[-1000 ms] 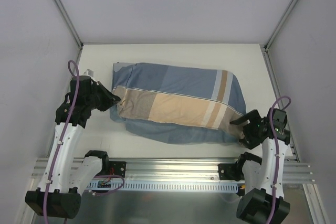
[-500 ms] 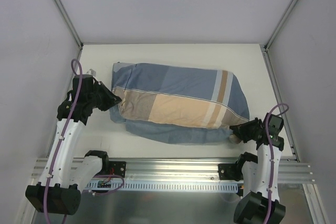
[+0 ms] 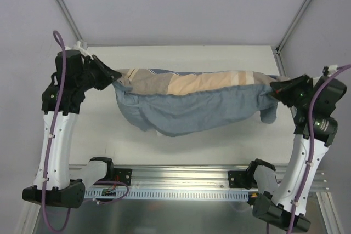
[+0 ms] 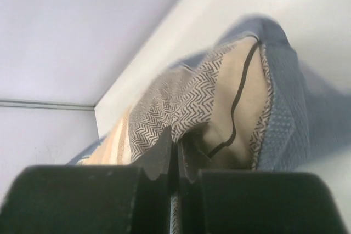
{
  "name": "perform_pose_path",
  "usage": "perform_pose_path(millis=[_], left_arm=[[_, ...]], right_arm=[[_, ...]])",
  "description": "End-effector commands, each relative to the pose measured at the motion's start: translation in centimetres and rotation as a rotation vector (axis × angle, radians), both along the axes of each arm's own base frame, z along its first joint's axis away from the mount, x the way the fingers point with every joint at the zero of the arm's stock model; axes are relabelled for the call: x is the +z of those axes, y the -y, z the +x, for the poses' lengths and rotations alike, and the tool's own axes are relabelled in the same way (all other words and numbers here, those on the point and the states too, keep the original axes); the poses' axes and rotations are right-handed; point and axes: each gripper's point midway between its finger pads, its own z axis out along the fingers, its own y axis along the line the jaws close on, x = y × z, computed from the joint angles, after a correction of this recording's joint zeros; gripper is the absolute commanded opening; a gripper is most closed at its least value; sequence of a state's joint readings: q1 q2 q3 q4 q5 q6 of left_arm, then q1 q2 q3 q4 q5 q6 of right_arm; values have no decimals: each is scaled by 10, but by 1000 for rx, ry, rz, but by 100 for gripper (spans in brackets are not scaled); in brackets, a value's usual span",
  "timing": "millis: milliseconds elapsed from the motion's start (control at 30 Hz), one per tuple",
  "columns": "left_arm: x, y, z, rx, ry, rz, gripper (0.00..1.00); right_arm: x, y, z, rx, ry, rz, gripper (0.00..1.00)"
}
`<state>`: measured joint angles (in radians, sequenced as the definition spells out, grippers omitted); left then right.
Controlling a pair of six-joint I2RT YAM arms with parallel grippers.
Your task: Remove the pillowcase from the pillow
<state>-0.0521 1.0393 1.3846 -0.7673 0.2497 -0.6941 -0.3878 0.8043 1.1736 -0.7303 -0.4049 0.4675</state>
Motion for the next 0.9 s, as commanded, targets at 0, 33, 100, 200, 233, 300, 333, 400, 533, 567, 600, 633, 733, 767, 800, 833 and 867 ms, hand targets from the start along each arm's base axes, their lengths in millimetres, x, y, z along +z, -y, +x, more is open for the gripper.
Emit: perform_pose_path(millis=[0,33,100,200,233,300,333,400,533,567,600,633,733,767,800,833,867], left_arm=[[99,-7,-12,11,293,28,0],[113,-9,-17,17,333,33,0],[143,-15,-37,37,439,63,0],[169,-22,-72,61,554,90,0],[175,-23,-81,64,581,89,0],[187,-23,-108,64,648,80,0],[189,-23,-116,62,663,83,0],[192,-28,-131,79,692,99,0],[165,-34,-114,110,593,122,0],[147,-36,-93,123,520,127,0],[137,-35,-79,120,474,133,0],[125,-35,-64,117,425,141,0],[66,-31,26,90,164,159,0],[55,-30,43,91,116,150,0],[55,-29,62,90,96,134,0],[23,-26,96,69,-2,140,0],[15,-18,108,22,-33,121,17]], right_arm=[[96,1,0,54,208,-183,1],[111,-1,-4,62,231,-207,1],[152,-14,-23,116,321,-277,1],[173,-28,-48,155,357,-329,1],[177,-32,-60,149,378,-348,1],[175,-37,-74,141,388,-353,2],[177,-42,-85,142,413,-358,2],[171,-42,-89,131,396,-331,1],[148,-36,-73,107,313,-251,1],[143,-30,-59,90,285,-233,1],[138,-27,-49,84,257,-210,1],[138,-24,-32,81,261,-179,1],[111,-5,38,75,175,-88,1],[81,7,77,67,73,-55,1],[66,9,97,76,25,-50,1],[65,16,113,76,-1,-100,6],[26,24,144,88,-128,-107,40]])
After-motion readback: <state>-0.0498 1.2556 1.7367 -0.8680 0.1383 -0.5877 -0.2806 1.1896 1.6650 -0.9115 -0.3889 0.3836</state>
